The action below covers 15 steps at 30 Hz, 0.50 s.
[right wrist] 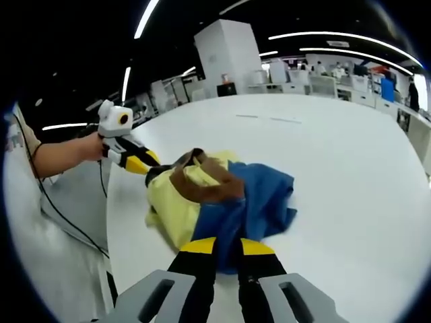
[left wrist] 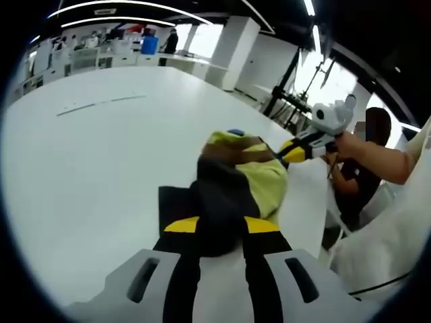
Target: Fold the garment on the visible template until the final outline fits inside the template.
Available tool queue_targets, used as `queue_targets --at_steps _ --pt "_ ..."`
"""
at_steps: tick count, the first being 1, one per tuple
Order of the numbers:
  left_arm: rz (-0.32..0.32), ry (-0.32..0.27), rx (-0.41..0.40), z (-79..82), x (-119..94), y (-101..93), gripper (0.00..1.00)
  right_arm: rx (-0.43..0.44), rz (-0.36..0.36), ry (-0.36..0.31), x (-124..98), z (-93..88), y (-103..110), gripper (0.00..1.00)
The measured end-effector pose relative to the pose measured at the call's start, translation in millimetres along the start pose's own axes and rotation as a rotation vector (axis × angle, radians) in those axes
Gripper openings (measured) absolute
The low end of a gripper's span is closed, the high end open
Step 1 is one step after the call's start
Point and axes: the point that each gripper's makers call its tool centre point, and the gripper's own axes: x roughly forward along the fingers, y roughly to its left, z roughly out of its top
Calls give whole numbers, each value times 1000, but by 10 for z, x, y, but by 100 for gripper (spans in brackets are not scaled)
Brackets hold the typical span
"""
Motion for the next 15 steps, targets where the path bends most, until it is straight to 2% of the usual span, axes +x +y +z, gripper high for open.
queue_targets --at_steps 7,15 --pt "11 9 -6 -15 59 21 19 -4 10 10 17 -16 23 0" --pt "-9 14 -9 -34 111 -42 8 -5 15 8 22 -21 51 0"
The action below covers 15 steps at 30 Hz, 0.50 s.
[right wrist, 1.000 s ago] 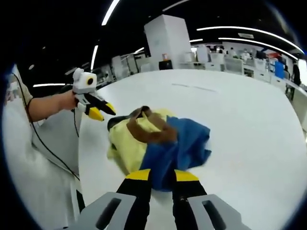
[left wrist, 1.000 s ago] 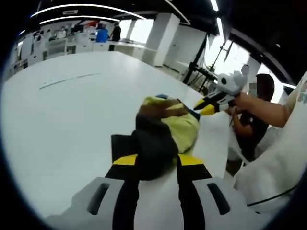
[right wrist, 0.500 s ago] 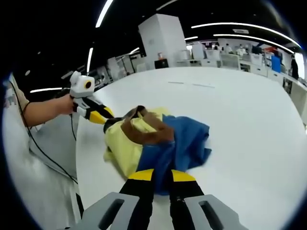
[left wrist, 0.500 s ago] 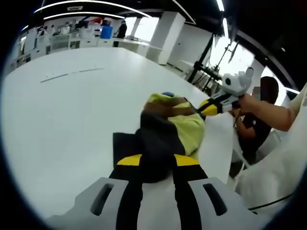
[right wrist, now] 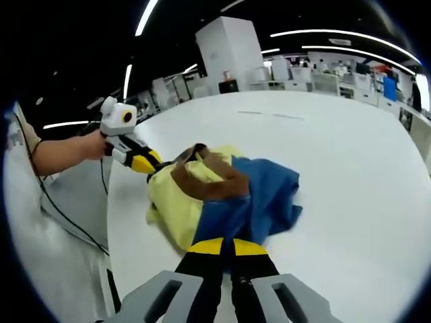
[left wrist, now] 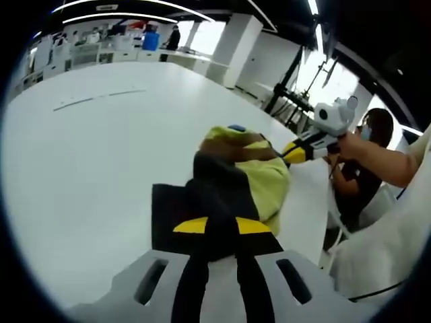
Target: Fold the garment on the visible template until the final outline fits inside the template.
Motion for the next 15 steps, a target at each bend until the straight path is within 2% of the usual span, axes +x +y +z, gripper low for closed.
queue_targets --at_steps 9,15 --pt "22 -6 20 16 -36 28 2 8 2 -15 -62 18 4 0" --pt "38 -49 34 118 -138 39 1 1 -14 -41 -146 112 -27 0"
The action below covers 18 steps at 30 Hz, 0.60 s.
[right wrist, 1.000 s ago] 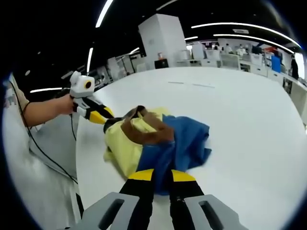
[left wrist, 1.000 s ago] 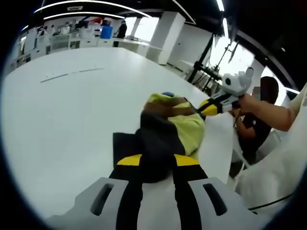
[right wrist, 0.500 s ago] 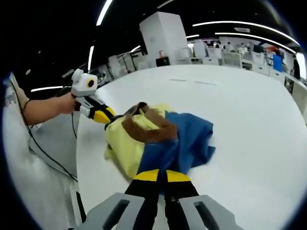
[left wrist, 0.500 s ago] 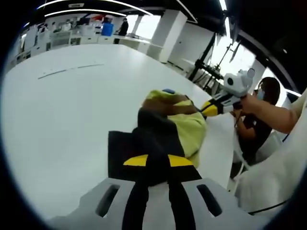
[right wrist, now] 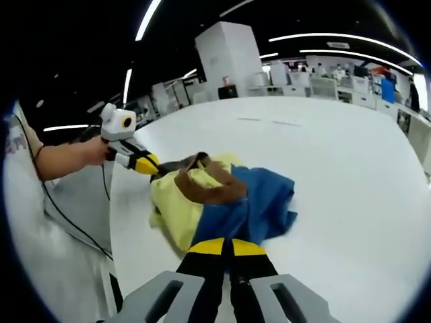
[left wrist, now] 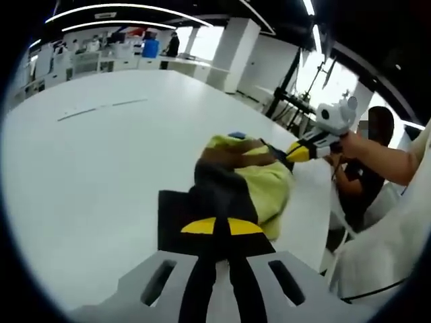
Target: Fold the garment on the visible template until the final outline fits inside the template.
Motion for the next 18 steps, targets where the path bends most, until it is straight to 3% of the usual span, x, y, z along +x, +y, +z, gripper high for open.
queue_targets --at_steps 18 --pt "98 -123 116 555 -296 108 0 -92 -81 -99 -204 576 -167 0"
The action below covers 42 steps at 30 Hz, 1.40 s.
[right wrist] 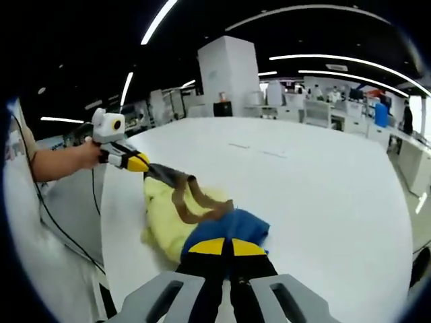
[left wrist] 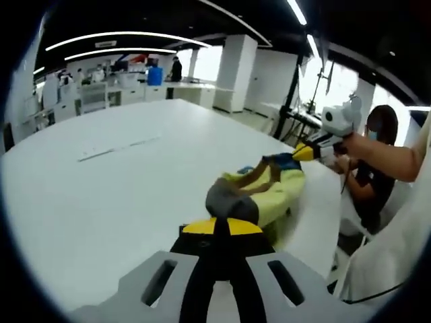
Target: Fold the garment on the visible template until the final outline fits inside the template.
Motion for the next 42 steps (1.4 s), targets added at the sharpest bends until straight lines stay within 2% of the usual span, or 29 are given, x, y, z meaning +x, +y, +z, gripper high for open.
queue_targets --at_steps 11,16,22,27,30,35,37,39,42 --pt "46 -58 52 349 -56 154 0 -58 -48 -48 -19 387 -190 0" --pt "70 -90 93 570 -101 210 0 -90 -72 -72 -49 597 -266 0" --pt "78 -123 135 784 -185 148 0 -118 -79 -107 -161 878 -246 0" --pt "71 -155 185 1028 -211 35 0 -158 -83 -127 -214 1107 -197 0" --pt "83 -145 225 1101 -202 67 0 -170 -90 -122 -216 1219 -224 0" --pt "113 -159 227 1234 -228 214 0 -181 -107 -131 -239 1372 -298 0" --pt "131 -148 227 1237 -193 311 0 -165 -99 -125 -182 1371 -352 0" --pt "152 -129 227 1213 -145 413 0 -166 -120 -98 -120 1318 -446 0" --pt "165 -122 221 1200 -96 497 0 -157 -122 -97 -57 1314 -497 0"
